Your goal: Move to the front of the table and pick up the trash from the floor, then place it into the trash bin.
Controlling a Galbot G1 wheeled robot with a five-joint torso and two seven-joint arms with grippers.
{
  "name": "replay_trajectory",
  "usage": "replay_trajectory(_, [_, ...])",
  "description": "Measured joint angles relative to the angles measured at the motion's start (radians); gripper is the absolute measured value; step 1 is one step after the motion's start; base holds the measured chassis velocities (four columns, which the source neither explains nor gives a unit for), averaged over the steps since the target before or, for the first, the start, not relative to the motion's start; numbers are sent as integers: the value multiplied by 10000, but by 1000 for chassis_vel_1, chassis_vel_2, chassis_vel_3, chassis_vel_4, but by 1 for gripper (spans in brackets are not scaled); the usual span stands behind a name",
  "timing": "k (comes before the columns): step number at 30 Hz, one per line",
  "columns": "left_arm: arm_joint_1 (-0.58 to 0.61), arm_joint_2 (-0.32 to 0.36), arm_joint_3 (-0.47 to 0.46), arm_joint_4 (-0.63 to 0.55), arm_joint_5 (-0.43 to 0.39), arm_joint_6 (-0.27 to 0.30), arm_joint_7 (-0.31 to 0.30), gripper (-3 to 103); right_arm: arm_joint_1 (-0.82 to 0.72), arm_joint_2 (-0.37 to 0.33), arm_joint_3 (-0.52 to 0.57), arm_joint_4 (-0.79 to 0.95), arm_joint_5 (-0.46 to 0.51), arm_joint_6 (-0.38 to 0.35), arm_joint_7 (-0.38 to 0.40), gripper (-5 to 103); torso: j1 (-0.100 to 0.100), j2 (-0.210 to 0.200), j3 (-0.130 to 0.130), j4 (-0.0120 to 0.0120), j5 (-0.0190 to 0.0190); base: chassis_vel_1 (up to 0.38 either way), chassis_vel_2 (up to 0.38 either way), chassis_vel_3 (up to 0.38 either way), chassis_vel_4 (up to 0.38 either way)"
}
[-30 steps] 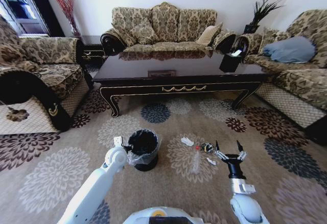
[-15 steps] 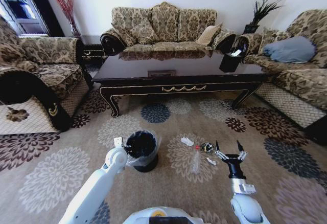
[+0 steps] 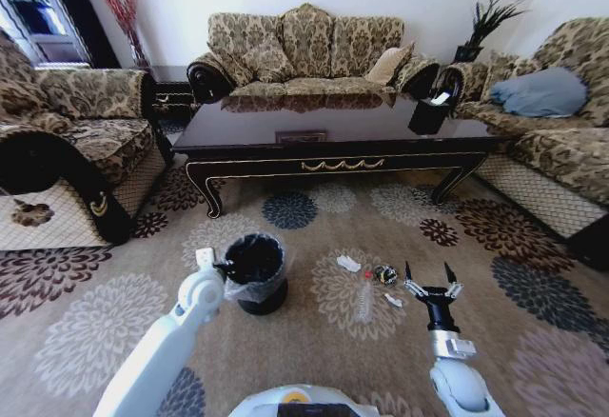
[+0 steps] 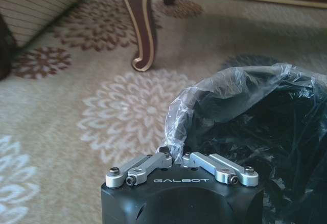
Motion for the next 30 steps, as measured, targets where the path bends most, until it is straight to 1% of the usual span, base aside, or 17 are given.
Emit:
replay_trajectory(2, [316, 109, -527, -329, -76, -9, 81, 3, 162, -158, -305, -133, 510, -264, 174, 100, 0, 0, 0, -1, 0, 0, 0, 0, 0])
replay_trajectory(3, [316, 109, -527, -329, -76, -9, 81, 3, 162, -158, -305, -133, 510, -264, 174, 100, 0, 0, 0, -1, 0, 0, 0, 0, 0])
replay_trajectory(5, [619, 182, -840, -616, -114, -10, 139, 3, 334, -299, -635, -193, 1221, -661, 357, 100, 0, 0, 0, 1, -1, 0, 0, 0, 0])
replay_trajectory(7, [1047, 274, -1241, -1025, -118, -10, 205, 3, 687, -469, -1110, -429, 2381, -1208, 393, 100, 0, 0, 0, 0, -3, 0, 0, 0, 0])
replay_trajectory(9, [1115, 288, -1299, -1089, -118, -10, 218, 3, 772, -493, -1219, -503, 2631, -1312, 402, 100, 0, 0, 0, 0, -3, 0, 0, 0, 0])
replay_trajectory(11, [1471, 370, -1657, -1434, -120, -10, 301, 3, 1160, -551, -1663, -861, 3778, -1747, 462, 100, 0, 0, 0, 2, 0, 0, 0, 0, 0])
replay_trajectory(12, [1691, 430, -1888, -1619, -120, -10, 333, 3, 1421, -549, -1912, -1105, 4575, -1918, 482, 100, 0, 0, 0, -3, -3, 0, 0, 0, 0])
replay_trajectory(13, [1834, 462, -2033, -1732, -129, -10, 356, 3, 1621, -512, -2077, -1298, 5153, -2019, 487, 100, 0, 0, 0, 0, -4, 0, 0, 0, 0])
replay_trajectory(14, [1834, 462, -2033, -1732, -129, -10, 356, 3, 1621, -512, -2077, -1298, 5153, -2019, 487, 100, 0, 0, 0, 0, -4, 0, 0, 0, 0])
replay_trajectory(15, [1988, 498, -2190, -1845, -144, -11, 379, 3, 1811, -460, -2214, -1490, 5670, -2090, 486, 100, 0, 0, 0, -1, 3, 0, 0, 0, 0])
replay_trajectory(18, [2532, 583, -2722, -2217, -185, -8, 410, 3, 2467, -237, -2567, -2219, 6999, -2254, 490, 100, 0, 0, 0, 1, -2, 0, 0, 0, 0])
replay_trajectory(19, [2532, 583, -2722, -2217, -185, -8, 410, 3, 2467, -237, -2567, -2219, 6999, -2254, 490, 100, 0, 0, 0, 1, -2, 0, 0, 0, 0])
replay_trajectory(23, [3225, 650, -3338, -2806, -212, -5, 453, 3, 3360, 38, -2760, -3108, 8338, -2620, 477, 100, 0, 0, 0, -2, -1, 0, 0, 0, 0])
replay_trajectory(24, [3225, 650, -3338, -2806, -212, -5, 453, 3, 3360, 38, -2760, -3108, 8338, -2620, 477, 100, 0, 0, 0, -2, -1, 0, 0, 0, 0])
replay_trajectory(27, [3596, 716, -3697, -3203, -213, -3, 462, 3, 4230, 362, -2718, -3862, 9491, -2918, 407, 100, 0, 0, 0, 1, 0, 0, 0, 0, 0])
replay_trajectory(28, [3596, 716, -3697, -3203, -213, -3, 462, 3, 4230, 362, -2718, -3862, 9491, -2918, 407, 100, 0, 0, 0, 1, 0, 0, 0, 0, 0])
replay_trajectory(30, [3739, 760, -3831, -3358, -207, 0, 462, 3, 4626, 514, -2633, -4279, 9961, -3047, 346, 100, 0, 0, 0, 2, 0, 0, 0, 0, 0])
